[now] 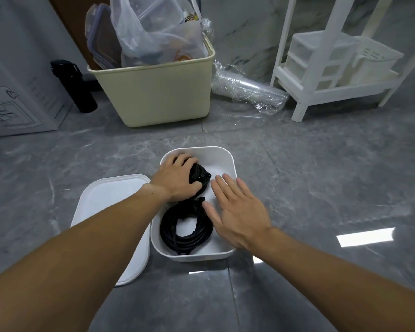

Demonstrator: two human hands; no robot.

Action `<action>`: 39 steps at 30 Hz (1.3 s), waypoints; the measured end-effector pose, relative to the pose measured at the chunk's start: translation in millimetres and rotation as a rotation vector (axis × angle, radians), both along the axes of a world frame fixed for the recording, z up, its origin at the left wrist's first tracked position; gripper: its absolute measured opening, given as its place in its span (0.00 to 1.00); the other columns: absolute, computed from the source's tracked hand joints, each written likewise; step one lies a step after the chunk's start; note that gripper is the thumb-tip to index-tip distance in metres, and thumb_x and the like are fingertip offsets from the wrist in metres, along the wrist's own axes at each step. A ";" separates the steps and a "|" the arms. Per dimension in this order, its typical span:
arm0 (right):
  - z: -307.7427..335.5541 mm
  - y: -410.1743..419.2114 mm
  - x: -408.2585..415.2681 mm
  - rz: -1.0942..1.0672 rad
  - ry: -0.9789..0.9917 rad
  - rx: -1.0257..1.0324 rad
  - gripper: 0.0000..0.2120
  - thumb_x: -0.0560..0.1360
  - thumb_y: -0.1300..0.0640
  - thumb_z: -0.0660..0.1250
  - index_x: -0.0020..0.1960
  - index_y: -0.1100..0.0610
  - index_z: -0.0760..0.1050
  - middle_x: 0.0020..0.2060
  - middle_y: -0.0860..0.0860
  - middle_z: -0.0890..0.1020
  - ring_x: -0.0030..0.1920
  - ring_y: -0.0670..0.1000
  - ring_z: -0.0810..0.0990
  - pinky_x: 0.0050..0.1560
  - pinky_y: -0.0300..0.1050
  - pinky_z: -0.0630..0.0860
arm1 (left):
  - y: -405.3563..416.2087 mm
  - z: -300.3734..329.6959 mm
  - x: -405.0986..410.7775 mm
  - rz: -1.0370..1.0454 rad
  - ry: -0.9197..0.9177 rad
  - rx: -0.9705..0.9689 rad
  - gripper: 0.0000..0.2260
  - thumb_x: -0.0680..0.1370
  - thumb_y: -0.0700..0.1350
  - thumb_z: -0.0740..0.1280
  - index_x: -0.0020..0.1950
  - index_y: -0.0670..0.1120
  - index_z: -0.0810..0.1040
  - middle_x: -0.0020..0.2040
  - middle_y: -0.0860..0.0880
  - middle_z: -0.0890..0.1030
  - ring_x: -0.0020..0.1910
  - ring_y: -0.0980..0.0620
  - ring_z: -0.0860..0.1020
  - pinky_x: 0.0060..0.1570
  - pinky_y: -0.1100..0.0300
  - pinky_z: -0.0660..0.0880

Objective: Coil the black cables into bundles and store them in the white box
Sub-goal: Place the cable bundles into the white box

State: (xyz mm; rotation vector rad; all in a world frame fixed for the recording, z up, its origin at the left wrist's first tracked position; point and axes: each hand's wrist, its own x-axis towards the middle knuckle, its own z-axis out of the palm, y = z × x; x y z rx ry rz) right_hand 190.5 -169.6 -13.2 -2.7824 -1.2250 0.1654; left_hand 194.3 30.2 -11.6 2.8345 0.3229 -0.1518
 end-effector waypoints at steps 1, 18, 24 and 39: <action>-0.2 0.1 -0.1 0.000 -0.001 -0.002 0.34 0.82 0.39 0.38 0.82 0.57 0.45 0.81 0.51 0.48 0.80 0.48 0.41 0.78 0.47 0.34 | -0.7 -1.3 -0.6 0.003 -0.003 -0.004 0.31 0.77 0.55 0.63 0.79 0.51 0.60 0.79 0.53 0.58 0.79 0.49 0.48 0.78 0.53 0.48; 8.1 7.3 -2.0 -0.003 0.005 -0.021 0.33 0.83 0.40 0.38 0.81 0.57 0.42 0.81 0.51 0.46 0.80 0.48 0.39 0.78 0.47 0.34 | -29.8 0.4 -21.5 0.137 0.052 0.043 0.32 0.83 0.57 0.51 0.81 0.44 0.45 0.82 0.42 0.43 0.80 0.46 0.40 0.78 0.52 0.38; 8.7 15.5 -4.6 -0.003 0.001 -0.012 0.33 0.83 0.40 0.39 0.81 0.57 0.43 0.81 0.51 0.47 0.80 0.49 0.41 0.79 0.48 0.36 | -30.7 -0.8 -23.3 0.111 0.107 0.107 0.27 0.85 0.56 0.44 0.81 0.46 0.44 0.82 0.41 0.44 0.80 0.43 0.40 0.78 0.50 0.38; -1.8 16.7 -4.8 -0.003 -0.009 -0.015 0.33 0.82 0.40 0.38 0.81 0.57 0.43 0.81 0.52 0.48 0.80 0.49 0.42 0.77 0.47 0.35 | -21.4 -9.0 -15.3 0.090 0.031 0.210 0.30 0.84 0.58 0.49 0.81 0.42 0.47 0.82 0.41 0.47 0.80 0.44 0.45 0.77 0.50 0.41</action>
